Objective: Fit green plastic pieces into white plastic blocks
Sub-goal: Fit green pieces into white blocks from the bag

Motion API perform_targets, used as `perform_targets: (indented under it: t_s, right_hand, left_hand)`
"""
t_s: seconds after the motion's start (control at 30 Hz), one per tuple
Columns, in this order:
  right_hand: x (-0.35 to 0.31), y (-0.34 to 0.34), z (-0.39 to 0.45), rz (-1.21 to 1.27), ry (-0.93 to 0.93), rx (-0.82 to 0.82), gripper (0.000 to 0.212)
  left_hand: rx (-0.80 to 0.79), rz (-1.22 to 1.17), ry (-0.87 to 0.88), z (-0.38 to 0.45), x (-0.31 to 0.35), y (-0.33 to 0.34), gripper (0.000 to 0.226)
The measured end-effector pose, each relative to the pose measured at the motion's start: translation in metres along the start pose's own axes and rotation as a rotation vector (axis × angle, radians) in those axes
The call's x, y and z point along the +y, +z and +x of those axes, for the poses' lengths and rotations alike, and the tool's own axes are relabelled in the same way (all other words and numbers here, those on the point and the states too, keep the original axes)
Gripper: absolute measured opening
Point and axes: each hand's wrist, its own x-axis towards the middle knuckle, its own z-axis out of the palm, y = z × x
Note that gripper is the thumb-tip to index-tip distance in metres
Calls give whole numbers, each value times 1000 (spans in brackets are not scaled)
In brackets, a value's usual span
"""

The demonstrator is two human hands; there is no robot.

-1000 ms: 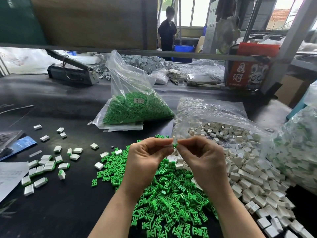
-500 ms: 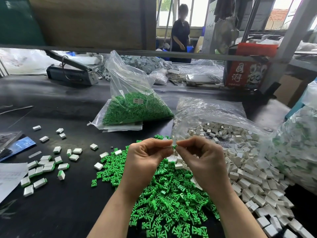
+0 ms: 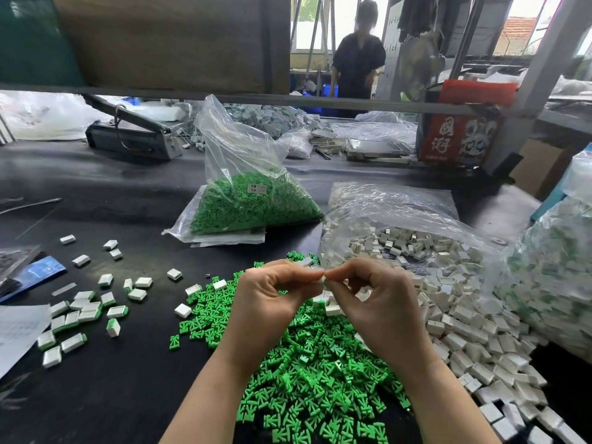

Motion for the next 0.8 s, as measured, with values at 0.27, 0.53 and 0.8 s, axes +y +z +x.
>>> perform_targets:
  t_s: [0.27,0.53,0.8]
  right_hand:
    - [-2,5,-2,357,207,42,15]
    - [-2,5,-1,315,192,27,16]
    - [-3,3,-2,381,224,-7,17]
  left_hand:
    - [123,-274,-114,0,5,11,22]
    - [118,-224,-84,0,7,8,21]
    - [94,-229,-93,-1,9,8,21]
